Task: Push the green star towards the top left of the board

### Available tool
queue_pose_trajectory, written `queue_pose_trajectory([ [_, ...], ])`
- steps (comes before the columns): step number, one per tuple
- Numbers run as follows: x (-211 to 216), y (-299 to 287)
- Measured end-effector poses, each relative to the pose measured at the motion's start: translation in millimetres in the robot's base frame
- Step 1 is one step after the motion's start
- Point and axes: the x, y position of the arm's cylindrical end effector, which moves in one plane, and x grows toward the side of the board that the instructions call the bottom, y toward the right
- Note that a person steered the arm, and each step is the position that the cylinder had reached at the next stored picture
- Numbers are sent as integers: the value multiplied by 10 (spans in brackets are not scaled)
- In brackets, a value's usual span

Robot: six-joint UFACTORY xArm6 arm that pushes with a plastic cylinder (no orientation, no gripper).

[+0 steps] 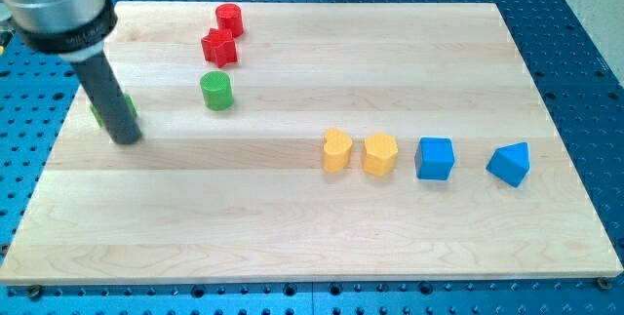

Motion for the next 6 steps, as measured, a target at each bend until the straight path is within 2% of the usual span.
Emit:
queue_pose_trajectory([
  [1, -367, -3],
  [2, 75, 87],
  [3, 10, -112],
  [4, -519, -130],
  [5, -668, -43],
  [6, -267, -142],
])
